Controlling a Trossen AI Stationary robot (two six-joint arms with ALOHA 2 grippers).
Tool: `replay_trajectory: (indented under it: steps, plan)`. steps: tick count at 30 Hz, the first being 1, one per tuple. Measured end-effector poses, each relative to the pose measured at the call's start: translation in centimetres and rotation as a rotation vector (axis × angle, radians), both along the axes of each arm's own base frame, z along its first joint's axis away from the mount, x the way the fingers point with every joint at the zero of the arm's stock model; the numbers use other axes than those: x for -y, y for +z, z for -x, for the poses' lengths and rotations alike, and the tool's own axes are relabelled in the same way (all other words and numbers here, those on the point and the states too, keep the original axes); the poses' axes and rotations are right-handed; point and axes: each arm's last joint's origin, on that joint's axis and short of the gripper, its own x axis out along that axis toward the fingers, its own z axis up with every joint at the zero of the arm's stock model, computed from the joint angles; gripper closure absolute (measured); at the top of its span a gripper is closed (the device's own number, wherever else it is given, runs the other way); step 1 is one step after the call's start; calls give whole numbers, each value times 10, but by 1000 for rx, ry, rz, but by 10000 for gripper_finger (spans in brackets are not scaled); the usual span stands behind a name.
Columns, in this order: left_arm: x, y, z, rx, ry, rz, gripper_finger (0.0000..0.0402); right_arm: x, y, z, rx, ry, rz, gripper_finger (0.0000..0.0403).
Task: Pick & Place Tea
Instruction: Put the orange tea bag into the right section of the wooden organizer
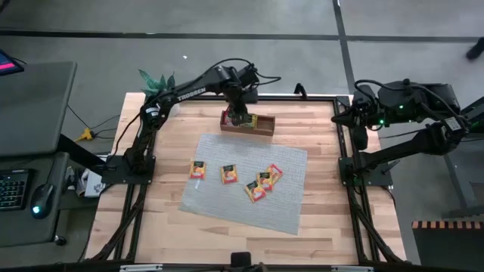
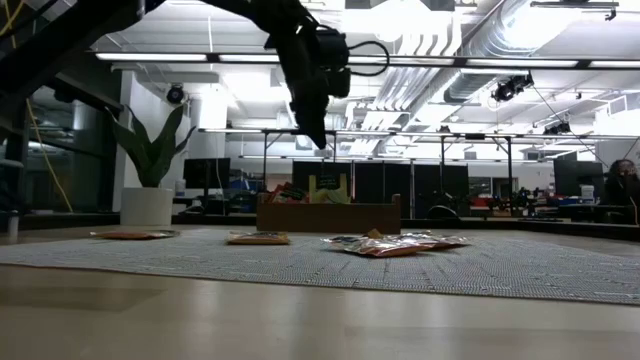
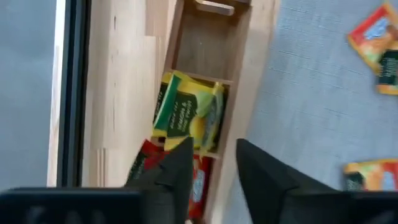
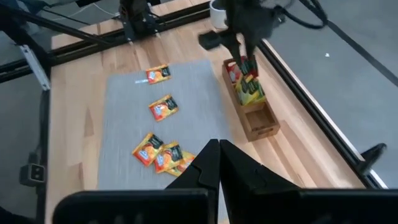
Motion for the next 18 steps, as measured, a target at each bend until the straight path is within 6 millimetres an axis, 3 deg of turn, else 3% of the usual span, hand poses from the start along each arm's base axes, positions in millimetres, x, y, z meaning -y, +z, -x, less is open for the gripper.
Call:
replay_trajectory:
  steps: [5,12,18]
  plan:
    - [8,5,3,-13,10,103,388,1,-2,2,-34,-34,29,401]
    - [18,6,7,-42,10,185,399,1,-4,13,-12,-16,53,399]
    - [35,17,2,-4,9,178,400,1,-44,40,76,-50,8,400]
